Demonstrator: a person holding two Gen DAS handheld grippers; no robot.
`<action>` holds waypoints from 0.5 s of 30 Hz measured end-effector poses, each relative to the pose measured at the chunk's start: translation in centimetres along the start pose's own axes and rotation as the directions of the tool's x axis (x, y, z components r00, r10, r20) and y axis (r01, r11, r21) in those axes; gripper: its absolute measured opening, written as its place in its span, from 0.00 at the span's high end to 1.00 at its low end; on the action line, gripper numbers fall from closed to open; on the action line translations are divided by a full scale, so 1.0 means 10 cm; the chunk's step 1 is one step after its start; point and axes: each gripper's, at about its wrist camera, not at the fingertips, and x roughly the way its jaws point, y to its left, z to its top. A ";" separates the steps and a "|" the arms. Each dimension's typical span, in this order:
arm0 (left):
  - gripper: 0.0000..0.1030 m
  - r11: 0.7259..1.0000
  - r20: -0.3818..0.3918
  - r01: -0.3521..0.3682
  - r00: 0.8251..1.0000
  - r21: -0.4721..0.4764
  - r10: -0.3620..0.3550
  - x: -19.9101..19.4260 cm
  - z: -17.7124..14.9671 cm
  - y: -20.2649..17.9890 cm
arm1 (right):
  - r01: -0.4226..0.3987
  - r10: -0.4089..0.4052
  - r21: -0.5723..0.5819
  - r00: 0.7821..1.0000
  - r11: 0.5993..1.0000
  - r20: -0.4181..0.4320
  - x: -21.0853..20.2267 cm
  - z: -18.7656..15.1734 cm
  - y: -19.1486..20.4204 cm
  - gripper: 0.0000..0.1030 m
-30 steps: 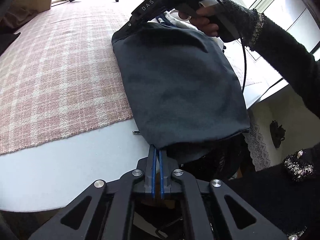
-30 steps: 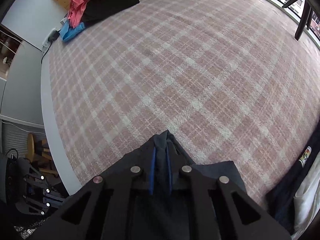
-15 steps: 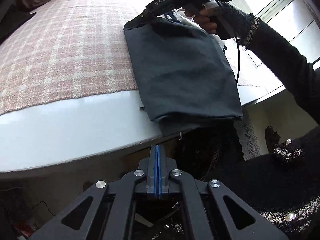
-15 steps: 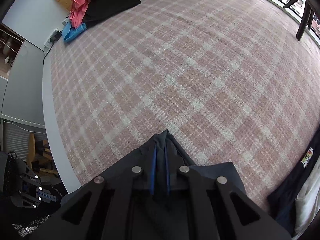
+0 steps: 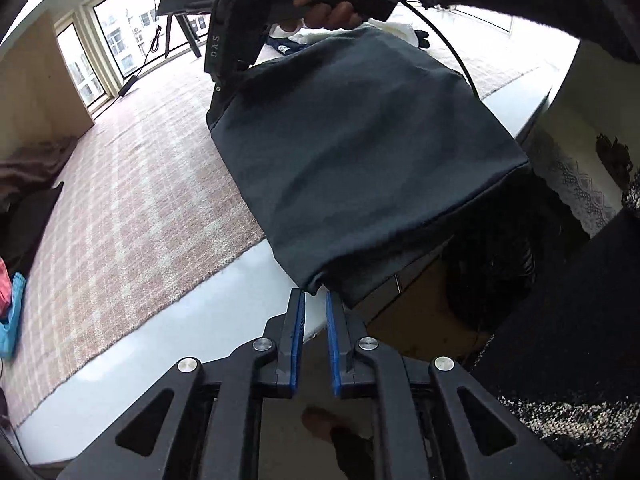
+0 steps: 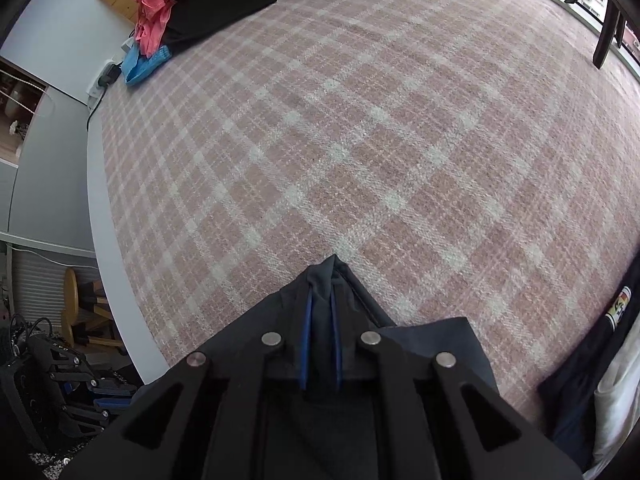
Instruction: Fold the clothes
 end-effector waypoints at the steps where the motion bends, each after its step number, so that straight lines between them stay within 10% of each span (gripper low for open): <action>1: 0.89 0.999 0.002 -0.022 1.000 0.036 0.022 0.00 0.00 -0.04 | -0.001 0.001 0.001 1.000 1.000 -0.001 -0.01 0.00 -0.01 0.91; 15: 0.86 0.981 0.023 -0.049 0.999 0.189 0.045 -0.07 0.02 -0.20 | -0.018 0.018 0.022 1.000 1.000 0.001 -0.35 -0.35 -0.74 0.91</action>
